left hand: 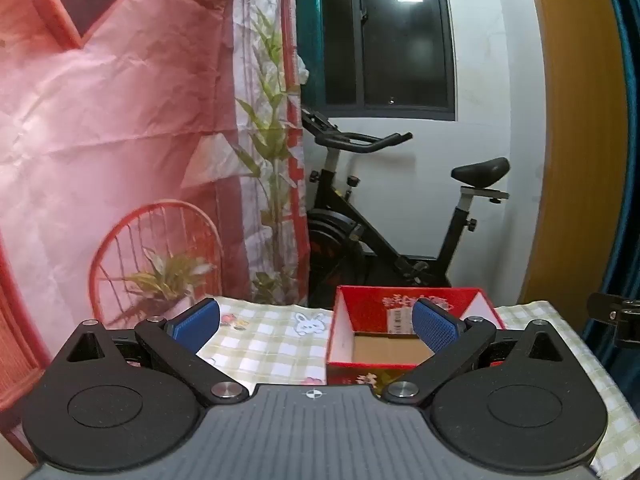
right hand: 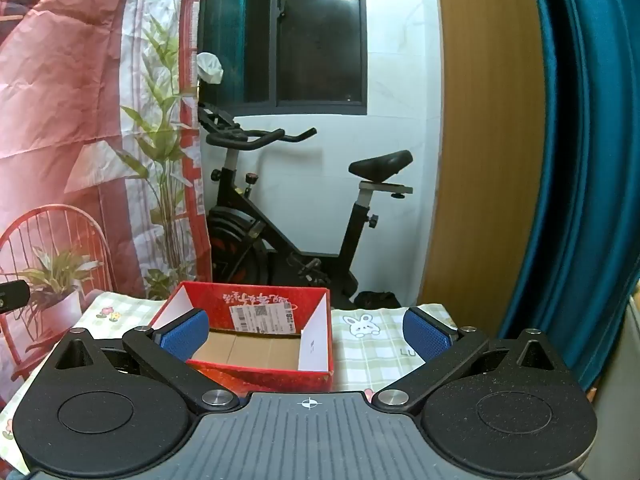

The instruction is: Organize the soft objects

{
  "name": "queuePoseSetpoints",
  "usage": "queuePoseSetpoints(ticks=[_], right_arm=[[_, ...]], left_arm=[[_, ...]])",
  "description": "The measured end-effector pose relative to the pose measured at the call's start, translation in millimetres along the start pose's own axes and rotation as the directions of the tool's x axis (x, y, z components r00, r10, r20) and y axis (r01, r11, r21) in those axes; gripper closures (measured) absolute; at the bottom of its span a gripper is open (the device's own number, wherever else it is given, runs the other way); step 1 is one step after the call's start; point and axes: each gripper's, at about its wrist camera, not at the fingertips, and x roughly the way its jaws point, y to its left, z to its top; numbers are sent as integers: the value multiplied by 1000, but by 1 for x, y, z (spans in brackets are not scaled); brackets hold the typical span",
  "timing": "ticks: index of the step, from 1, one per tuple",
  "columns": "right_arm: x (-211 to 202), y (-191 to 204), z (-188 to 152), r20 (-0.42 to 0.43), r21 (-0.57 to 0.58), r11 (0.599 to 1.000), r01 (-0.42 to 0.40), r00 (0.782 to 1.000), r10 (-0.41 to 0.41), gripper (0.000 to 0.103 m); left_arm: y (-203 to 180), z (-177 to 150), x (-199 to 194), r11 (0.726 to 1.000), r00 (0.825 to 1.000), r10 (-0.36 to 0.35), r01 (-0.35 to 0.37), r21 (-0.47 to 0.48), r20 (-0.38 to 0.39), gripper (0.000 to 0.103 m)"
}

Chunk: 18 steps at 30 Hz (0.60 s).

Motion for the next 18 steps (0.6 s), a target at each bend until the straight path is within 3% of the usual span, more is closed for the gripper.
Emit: queuePoseSetpoints(ticks=[4,18], right_arm=[[-1,0,0,6,2,1000,-3,1000,3,0],[-1,0,0,10,3,1000,-3,1000,3,0]], left_arm=[[7,-3,3,998,999,-27,26,-52,-19,0],[4,-1,4,1000,1000,-22,22,-21,-19,0]])
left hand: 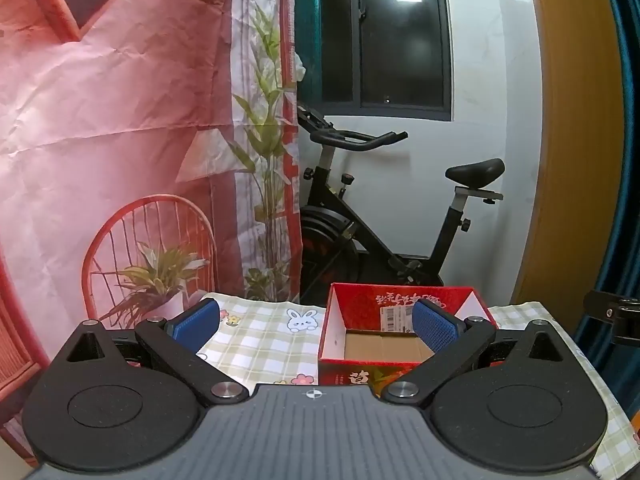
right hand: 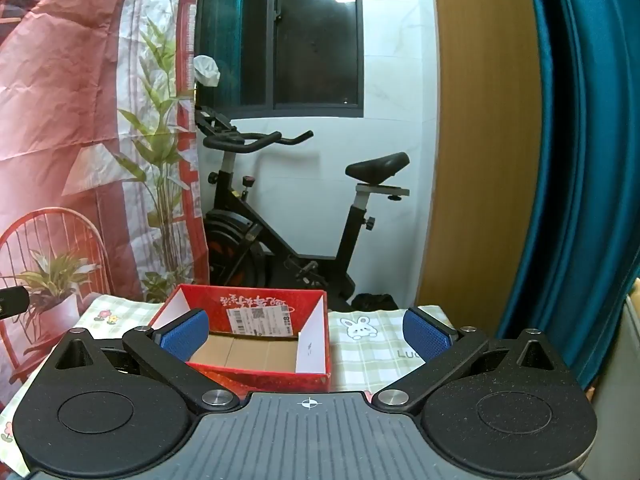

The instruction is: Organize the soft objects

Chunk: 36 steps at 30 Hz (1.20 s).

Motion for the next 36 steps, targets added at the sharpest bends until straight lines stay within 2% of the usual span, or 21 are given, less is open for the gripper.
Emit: queuePoseSetpoints(ticks=[36], right_arm=[[-1,0,0,2,1,1000,1,1000,-1,0]], left_arm=[[-1,1,-2,1000,1000,-2,2,-2,10,0]])
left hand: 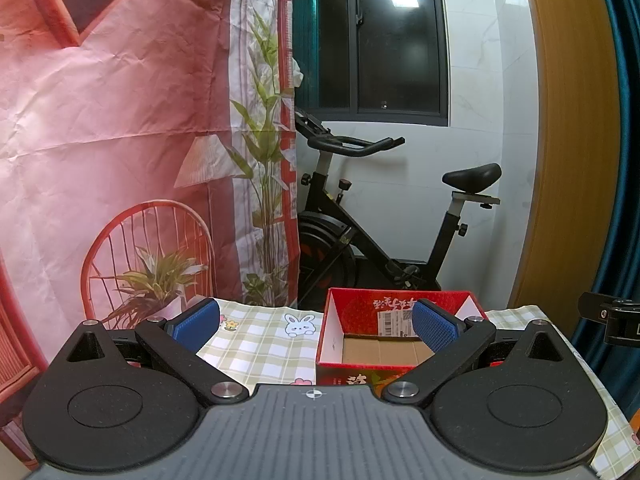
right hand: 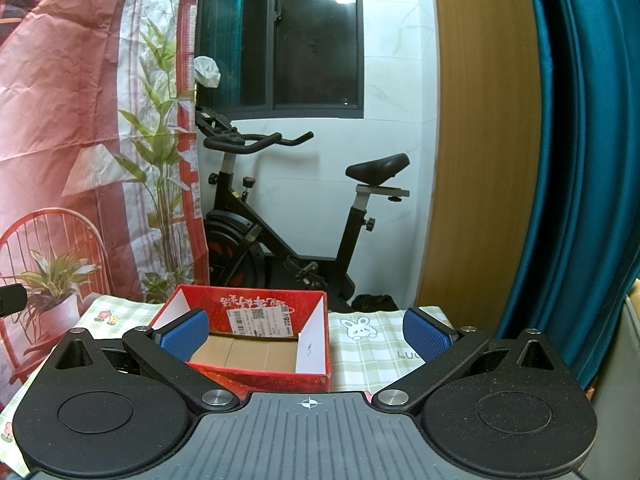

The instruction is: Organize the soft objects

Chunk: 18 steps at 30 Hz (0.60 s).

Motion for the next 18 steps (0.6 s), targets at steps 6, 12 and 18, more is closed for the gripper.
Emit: queuePoseSetpoints(ticks=[6,12,18], right_arm=[[0,0,0,0,-1,1000,0,1000,0,0],[0,0,0,0,-1,1000,-1,1000,1,0],[0,0,0,1,0,1000,0,1000,0,0]], left_arm=[[-1,1,0,1000,1000,0,0,0,1,0],[-1,1,0,1000,1000,1,-1,0,1,0],[-2,2,0,1000,1000,0,0,0,1,0]])
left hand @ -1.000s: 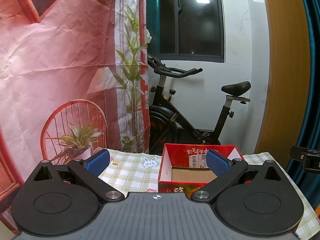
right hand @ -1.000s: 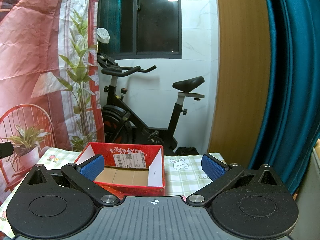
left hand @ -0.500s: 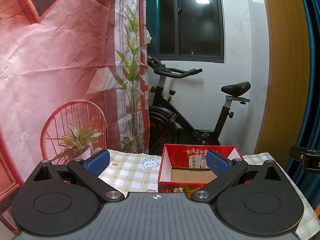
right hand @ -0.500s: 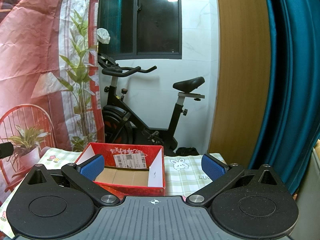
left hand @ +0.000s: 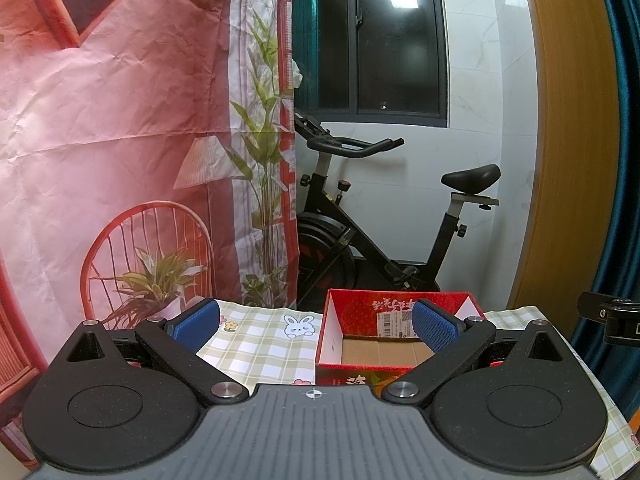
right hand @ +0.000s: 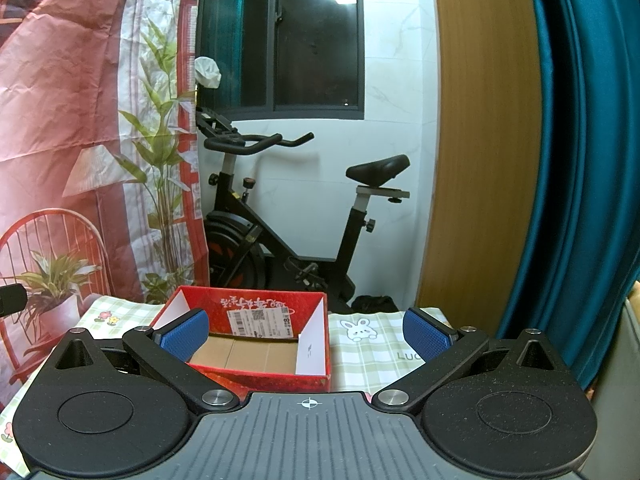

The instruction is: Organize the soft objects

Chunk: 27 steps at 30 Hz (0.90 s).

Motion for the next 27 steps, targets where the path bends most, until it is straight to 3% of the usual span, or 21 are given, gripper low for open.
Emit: queuePoseSetpoints(ticks=[21,27], right_arm=[[1,6,0,0,11,1000,-7,1000,7,0],[8,0,-8,20,38,999,-34,999,33,0]], left_arm=[[-1,-1,2,1000,1000,1,-1,-6,-1,0],[3,-11,5,999,999,-24,25,-34,47,0]])
